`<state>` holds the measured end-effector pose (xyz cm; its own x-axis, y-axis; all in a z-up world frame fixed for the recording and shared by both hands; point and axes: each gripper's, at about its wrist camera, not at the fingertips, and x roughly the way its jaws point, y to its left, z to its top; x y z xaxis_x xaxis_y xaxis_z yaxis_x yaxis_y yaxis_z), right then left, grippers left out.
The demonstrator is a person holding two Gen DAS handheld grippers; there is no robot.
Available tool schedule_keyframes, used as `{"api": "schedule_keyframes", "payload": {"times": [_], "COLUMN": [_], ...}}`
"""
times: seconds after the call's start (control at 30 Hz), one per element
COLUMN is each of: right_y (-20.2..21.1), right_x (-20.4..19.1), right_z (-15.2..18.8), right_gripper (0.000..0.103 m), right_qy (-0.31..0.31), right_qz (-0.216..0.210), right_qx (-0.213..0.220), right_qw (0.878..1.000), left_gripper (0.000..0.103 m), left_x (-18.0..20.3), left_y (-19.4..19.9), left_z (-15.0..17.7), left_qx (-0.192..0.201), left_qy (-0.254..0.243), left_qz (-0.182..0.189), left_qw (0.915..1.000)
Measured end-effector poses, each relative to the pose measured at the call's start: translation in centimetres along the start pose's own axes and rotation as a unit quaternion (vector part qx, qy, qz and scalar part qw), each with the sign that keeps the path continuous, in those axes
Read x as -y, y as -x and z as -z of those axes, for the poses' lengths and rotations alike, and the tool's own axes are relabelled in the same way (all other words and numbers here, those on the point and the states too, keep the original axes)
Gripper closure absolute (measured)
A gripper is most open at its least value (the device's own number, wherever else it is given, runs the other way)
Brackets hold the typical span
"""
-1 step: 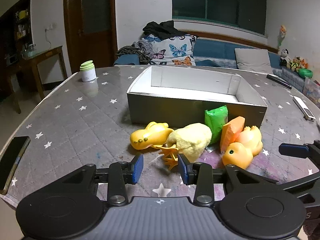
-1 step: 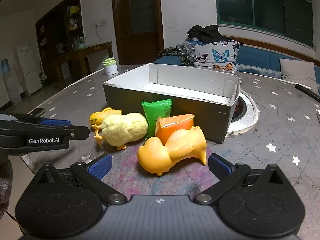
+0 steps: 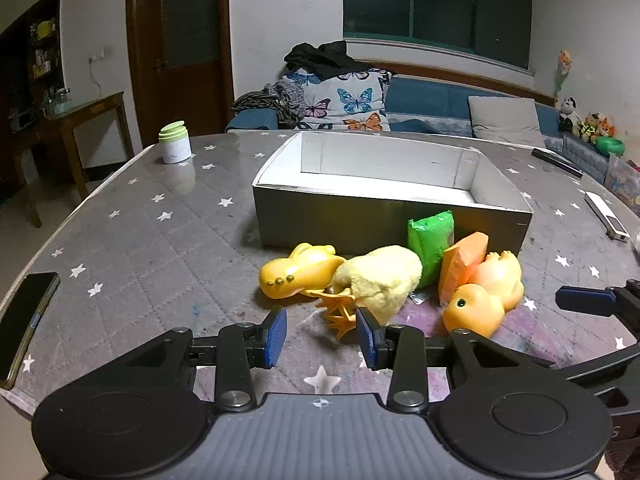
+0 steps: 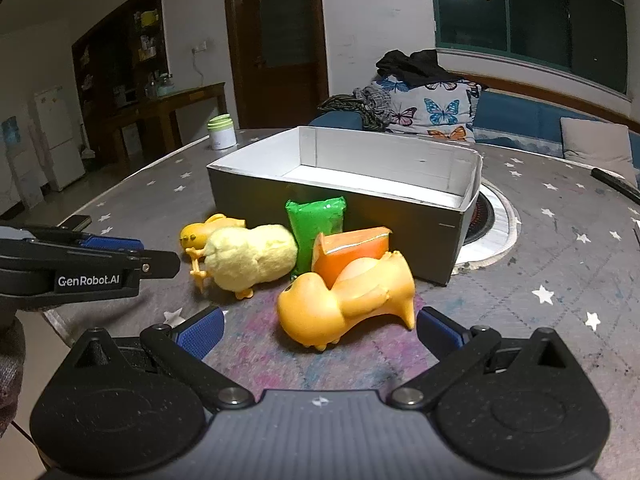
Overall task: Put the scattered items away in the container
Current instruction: 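Move both tools toward the ducks lying in front of the white box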
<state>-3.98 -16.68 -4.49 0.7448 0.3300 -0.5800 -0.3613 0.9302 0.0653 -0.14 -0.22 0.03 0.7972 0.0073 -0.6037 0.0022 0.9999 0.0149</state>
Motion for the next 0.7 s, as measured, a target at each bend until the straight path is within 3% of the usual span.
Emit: {"api": "schedule_keyframes", "payload": {"times": [0.7], "right_y": [-0.3], "right_x": [-1.0], "right_z": [0.2], "right_gripper": [0.000], "right_qy": [0.005], "right_qz": [-0.012], "right_qx": [0.004], "right_qw": [1.000], "left_gripper": [0.062], "left_x": [0.2], "left_y": [0.4], "left_z": [0.1], "left_qx": [-0.002], "left_qy": [-0.009], "left_qz": [0.016], "left_qw": [0.9998]}}
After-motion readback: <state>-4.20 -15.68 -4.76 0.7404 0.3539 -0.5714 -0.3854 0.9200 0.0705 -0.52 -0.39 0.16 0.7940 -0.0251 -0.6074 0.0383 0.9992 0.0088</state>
